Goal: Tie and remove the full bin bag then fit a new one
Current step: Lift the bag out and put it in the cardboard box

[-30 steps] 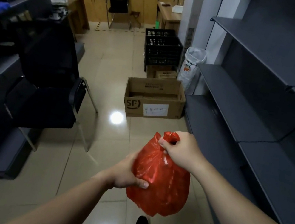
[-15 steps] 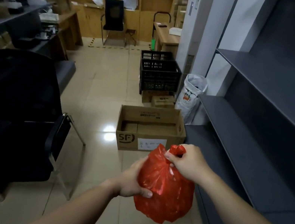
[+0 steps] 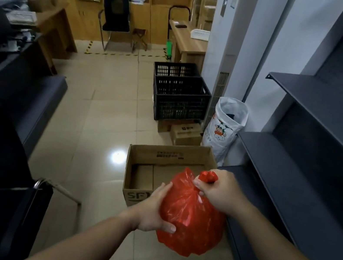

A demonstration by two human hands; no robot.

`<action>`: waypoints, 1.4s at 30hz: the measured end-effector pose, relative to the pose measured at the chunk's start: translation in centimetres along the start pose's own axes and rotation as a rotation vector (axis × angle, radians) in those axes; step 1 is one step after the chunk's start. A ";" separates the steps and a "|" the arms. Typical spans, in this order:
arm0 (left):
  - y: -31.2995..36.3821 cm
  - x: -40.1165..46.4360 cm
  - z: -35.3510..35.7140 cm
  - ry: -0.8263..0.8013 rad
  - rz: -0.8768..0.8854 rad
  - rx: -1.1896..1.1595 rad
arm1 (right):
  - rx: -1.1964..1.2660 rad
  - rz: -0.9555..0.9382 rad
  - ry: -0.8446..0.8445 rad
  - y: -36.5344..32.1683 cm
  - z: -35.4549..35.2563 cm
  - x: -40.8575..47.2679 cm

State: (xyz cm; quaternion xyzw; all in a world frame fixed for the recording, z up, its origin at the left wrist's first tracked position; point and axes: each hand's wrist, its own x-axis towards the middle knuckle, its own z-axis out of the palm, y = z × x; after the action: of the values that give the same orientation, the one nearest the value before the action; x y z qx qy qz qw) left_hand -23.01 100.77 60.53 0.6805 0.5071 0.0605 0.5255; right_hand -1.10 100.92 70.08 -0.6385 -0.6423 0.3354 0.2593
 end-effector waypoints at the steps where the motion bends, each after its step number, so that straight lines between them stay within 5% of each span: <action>1: 0.0 1.4 -1.3 -0.001 0.000 -0.002 | 0.009 -0.002 0.001 -0.1 -0.2 2.0; 22: -4.0 35.6 -15.7 0.110 -0.214 -0.196 | 0.080 0.202 -0.243 9.7 2.7 39.2; 26: -11.1 44.9 -14.9 0.108 -0.252 -0.282 | 0.028 0.225 -0.242 16.8 9.4 45.4; 32: -30.9 60.4 -8.0 0.072 -0.374 -0.371 | -0.038 0.283 -0.278 32.8 23.5 52.4; 42: -47.8 72.5 -1.2 -0.043 -0.556 -0.415 | 0.038 0.464 -0.296 51.6 39.5 57.9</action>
State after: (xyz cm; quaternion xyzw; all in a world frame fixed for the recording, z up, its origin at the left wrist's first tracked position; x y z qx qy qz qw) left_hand -18.99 153.01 -8.72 0.3961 0.6388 0.0026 0.6596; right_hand -0.72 152.49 -0.06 -0.7077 -0.5031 0.4877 0.0909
